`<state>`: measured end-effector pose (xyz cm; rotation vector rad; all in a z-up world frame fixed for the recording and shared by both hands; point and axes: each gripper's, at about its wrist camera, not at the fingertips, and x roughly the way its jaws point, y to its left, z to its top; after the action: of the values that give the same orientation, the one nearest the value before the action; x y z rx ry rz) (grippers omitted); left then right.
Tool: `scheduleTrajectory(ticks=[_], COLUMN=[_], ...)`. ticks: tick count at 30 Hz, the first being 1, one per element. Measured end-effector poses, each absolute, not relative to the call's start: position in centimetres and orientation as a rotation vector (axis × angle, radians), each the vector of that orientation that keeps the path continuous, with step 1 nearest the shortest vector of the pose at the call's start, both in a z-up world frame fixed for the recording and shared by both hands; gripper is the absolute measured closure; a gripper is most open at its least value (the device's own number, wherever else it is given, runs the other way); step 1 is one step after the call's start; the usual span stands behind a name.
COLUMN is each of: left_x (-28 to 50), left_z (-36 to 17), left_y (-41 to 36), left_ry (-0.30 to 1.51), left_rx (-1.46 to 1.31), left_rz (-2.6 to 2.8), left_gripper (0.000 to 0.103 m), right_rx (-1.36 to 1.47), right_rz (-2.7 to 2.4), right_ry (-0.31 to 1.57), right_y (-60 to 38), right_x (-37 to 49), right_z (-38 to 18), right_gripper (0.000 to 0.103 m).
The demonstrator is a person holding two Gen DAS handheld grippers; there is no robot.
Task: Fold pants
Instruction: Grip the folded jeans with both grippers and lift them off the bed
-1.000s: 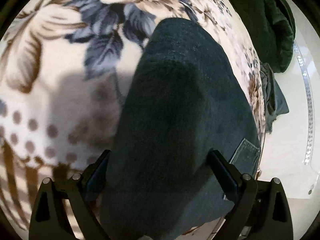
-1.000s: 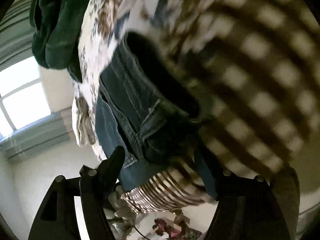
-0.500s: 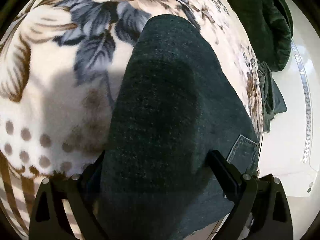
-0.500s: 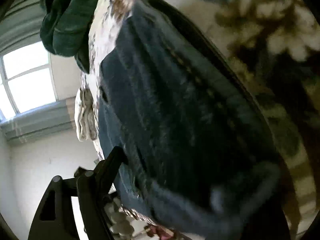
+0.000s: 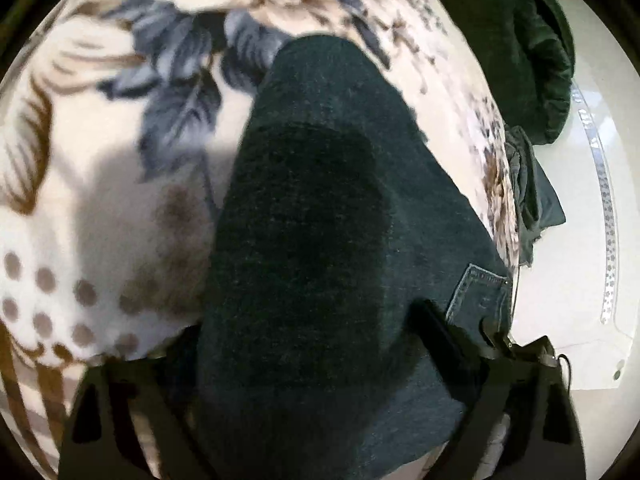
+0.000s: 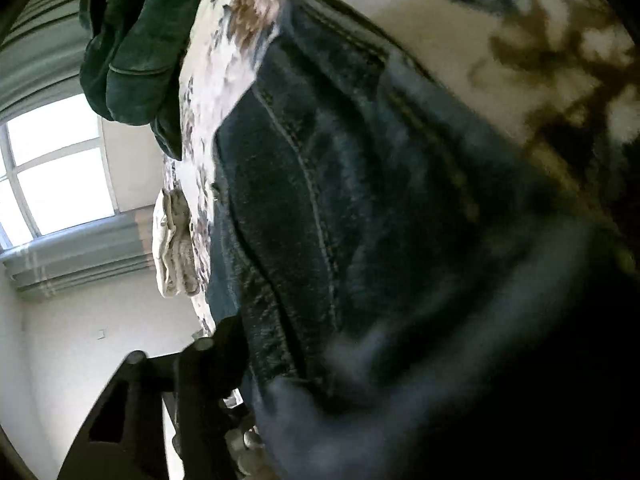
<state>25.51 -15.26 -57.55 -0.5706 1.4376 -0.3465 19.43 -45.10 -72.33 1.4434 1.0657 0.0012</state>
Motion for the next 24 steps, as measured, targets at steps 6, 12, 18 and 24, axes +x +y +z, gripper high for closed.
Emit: scheduleTrajectory(ticks=[6,12,18,24], left_x=[24.4,24.3,24.2,24.2], left_z=[-57.0,-56.9,-57.0,-57.2], left_y=[-13.7,-14.3,-14.3,-14.0], left_ry=[1.388,1.376,1.369,1.375], left_rx=[-0.589,-0.518,-0.526,-0.540], left_rz=[-0.393,-0.383,-0.389,-0.404], left_gripper=[0.056,0.055,0.056,0.055], right_rx=[1.437,1.440,1.438,1.443], right_rz=[-0.009,0.032,0.042,0.037], right_ry=[1.048,1.075,1.096,1.102], right_y=[-44.3,-46.8,-47.4,-47.5], right_x=[19.7,17.4,18.7,19.5], right_z=[-72.0,-72.8,-73.3,-73.2], right_gripper=[0.053,0.051,0.051,0.049])
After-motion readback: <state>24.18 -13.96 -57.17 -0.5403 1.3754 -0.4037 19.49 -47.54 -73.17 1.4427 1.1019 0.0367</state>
